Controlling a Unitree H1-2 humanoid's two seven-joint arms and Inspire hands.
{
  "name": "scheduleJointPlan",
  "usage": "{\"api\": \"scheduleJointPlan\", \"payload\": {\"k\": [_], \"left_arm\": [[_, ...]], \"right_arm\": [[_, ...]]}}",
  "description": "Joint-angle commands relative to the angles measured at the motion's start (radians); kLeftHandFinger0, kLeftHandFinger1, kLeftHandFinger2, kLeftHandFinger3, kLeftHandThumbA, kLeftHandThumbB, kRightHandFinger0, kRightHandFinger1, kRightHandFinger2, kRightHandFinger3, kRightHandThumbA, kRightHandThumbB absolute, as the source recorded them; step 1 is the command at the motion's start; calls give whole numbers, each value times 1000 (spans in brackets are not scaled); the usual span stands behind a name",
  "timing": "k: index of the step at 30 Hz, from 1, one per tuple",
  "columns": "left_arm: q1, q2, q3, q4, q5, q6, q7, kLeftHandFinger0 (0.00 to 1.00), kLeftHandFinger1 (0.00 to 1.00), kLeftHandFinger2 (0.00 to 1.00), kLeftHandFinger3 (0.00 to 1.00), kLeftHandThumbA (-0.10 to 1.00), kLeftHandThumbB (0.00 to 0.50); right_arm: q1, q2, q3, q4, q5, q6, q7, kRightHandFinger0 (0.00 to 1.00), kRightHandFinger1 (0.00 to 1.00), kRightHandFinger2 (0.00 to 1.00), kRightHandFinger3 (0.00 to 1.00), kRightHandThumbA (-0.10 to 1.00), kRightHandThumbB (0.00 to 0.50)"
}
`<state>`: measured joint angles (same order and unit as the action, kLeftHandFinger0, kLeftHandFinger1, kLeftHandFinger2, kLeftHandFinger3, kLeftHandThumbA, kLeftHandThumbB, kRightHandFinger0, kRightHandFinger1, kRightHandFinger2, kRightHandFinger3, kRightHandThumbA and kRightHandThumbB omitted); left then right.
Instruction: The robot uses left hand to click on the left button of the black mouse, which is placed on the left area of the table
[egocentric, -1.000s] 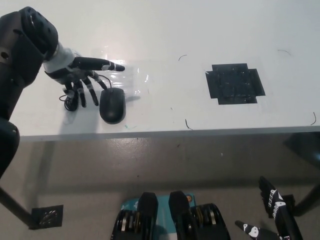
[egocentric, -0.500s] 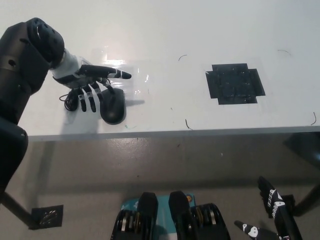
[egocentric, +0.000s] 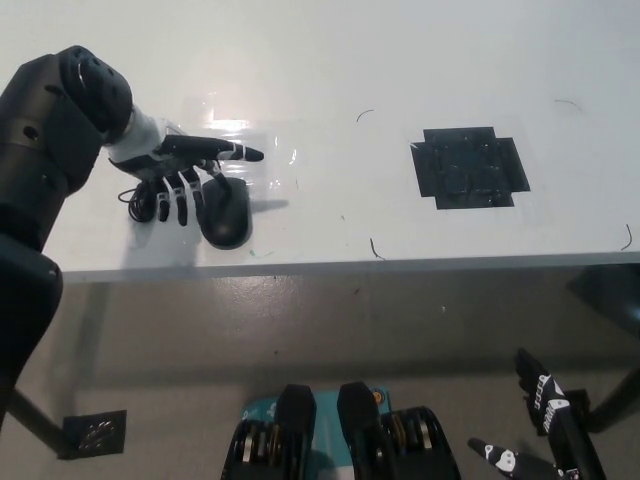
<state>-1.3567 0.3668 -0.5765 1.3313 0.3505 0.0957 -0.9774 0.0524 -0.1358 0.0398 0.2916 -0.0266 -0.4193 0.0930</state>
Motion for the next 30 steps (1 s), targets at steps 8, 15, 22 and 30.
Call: {"api": "scheduleJointPlan", "payload": {"k": [8, 15, 22, 30], "left_arm": [[-260, 70, 113, 33, -28, 213, -83, 0, 0, 329, 1000, 1000, 452], [-271, 80, 100, 6, 4, 195, -50, 0, 99, 531, 1000, 1000, 411], [-234, 67, 79, -8, 20, 161, -63, 0, 139, 568, 1000, 1000, 383], [-193, 59, 22, -10, 66, 91, -59, 0, 23, 353, 1000, 1000, 372]], "right_arm": [[-15, -28, -4, -32, -1, -2, 14, 1000, 1000, 1000, 1000, 1000, 166], [-8, -24, -3, -22, 7, -9, 18, 1000, 1000, 1000, 1000, 1000, 186], [6, -22, -1, -35, -2, 2, 15, 997, 1000, 1000, 1000, 1000, 191], [-3, -26, -1, -43, -4, 7, 16, 974, 1000, 1000, 1000, 1000, 187]]}}
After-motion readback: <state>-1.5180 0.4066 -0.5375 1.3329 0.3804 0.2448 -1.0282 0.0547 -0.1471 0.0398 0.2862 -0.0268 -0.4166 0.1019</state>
